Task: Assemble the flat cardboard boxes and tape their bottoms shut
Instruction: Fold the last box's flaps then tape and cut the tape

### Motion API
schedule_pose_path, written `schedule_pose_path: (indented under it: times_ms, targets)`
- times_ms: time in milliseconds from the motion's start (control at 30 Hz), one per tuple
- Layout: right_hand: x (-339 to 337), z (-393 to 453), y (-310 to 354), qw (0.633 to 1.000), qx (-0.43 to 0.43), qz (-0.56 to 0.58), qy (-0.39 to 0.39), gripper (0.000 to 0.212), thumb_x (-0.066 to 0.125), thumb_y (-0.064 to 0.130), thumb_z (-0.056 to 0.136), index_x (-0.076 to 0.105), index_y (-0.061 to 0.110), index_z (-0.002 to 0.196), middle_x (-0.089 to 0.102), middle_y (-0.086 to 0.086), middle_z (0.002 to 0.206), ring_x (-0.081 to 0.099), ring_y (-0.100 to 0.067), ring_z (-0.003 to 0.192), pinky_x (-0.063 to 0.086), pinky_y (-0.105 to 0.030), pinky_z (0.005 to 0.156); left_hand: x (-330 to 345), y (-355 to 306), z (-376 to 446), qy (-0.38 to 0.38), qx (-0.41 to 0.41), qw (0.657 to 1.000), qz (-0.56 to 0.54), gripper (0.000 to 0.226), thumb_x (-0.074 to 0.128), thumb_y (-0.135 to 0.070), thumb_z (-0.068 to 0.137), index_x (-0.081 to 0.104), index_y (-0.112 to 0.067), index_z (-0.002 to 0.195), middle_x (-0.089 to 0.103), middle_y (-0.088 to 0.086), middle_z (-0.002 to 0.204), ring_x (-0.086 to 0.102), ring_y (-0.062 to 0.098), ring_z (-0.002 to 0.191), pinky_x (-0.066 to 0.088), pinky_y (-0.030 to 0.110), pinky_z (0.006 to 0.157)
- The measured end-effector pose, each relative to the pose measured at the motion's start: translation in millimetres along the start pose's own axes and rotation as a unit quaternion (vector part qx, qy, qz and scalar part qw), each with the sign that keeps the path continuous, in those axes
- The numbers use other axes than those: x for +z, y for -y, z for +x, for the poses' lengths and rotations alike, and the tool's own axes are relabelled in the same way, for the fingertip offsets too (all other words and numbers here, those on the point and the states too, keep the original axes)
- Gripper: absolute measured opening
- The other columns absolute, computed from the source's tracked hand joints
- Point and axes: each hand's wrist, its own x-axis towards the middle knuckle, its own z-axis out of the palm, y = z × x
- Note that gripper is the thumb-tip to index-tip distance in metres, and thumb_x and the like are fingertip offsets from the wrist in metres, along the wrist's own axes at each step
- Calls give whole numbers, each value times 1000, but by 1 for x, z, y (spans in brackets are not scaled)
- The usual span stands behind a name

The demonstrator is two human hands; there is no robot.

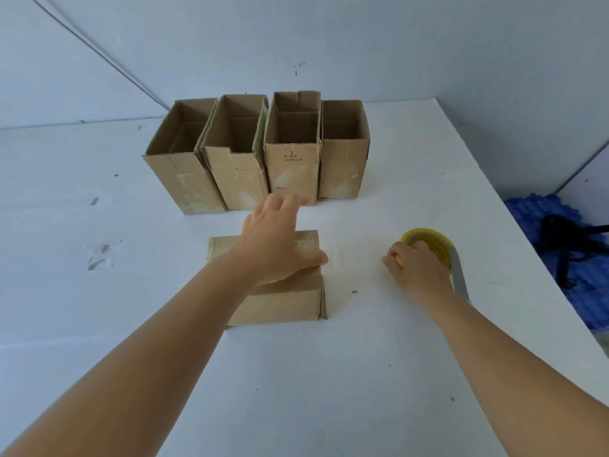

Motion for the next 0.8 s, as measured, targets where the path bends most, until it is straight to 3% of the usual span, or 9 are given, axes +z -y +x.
schedule_pose_path:
  times_ms: [133, 200, 267, 367, 467, 633, 800]
  targets:
    - [-8, -2, 10, 995, 46, 88, -6, 41, 47, 49, 92, 61, 25, 122, 50, -16, 119, 48, -34, 112, 40, -39, 97, 8, 2, -13, -87, 17, 996, 22, 63, 69, -56, 71, 44, -23, 119, 40, -12, 102, 41, 14, 103, 32, 27, 91]
    - [-16, -6, 21, 989, 59, 122, -59, 48, 46, 49, 93, 54, 19, 129, 53, -18, 121, 45, -34, 117, 35, -40, 100, 10, 2, -21, -121, 30, 992, 23, 50, 66, -55, 74, 46, -22, 106, 44, -12, 97, 42, 13, 96, 33, 25, 85]
    - [-26, -16, 41, 960, 83, 256, -76, 52, 46, 52, 91, 51, 17, 129, 57, -12, 121, 50, -27, 113, 40, -36, 91, 11, 1, -27, -137, 41, 989, 24, 42, 62, -55, 78, 48, -21, 100, 46, -11, 96, 41, 13, 94, 34, 25, 82]
    - [-35, -41, 83, 867, 116, 485, 16, 58, 48, 62, 85, 52, 19, 123, 66, 3, 103, 57, -14, 95, 40, -27, 72, 11, 2, -37, -144, 54, 988, 7, 33, 53, -47, 87, 52, -18, 102, 52, -7, 100, 45, 14, 96, 36, 25, 85]
    - [-30, -59, 111, 829, 127, 541, 70, 61, 56, 63, 79, 52, 19, 121, 69, 6, 94, 59, -14, 101, 39, -31, 81, 8, 5, -51, -165, 53, 985, -4, 24, 51, -32, 92, 55, -17, 110, 59, -4, 105, 51, 17, 101, 30, 22, 89]
    - [-16, -65, 126, 784, 176, 595, 24, 44, 64, 33, 84, 51, 16, 122, 68, 4, 92, 62, -13, 97, 35, -23, 72, 6, 30, -79, -231, -1, 973, 7, 33, 55, -25, 91, 57, -14, 122, 55, 1, 127, 47, 22, 120, 25, 34, 106]
    - [-9, -67, 133, 786, 194, 586, -28, 29, 61, 22, 86, 50, 19, 113, 65, 4, 88, 59, -6, 82, 33, -15, 61, 16, 52, -96, -188, -104, 975, -55, 47, 47, -33, 94, 45, -17, 138, 32, 6, 149, 28, 24, 136, 24, 36, 109]
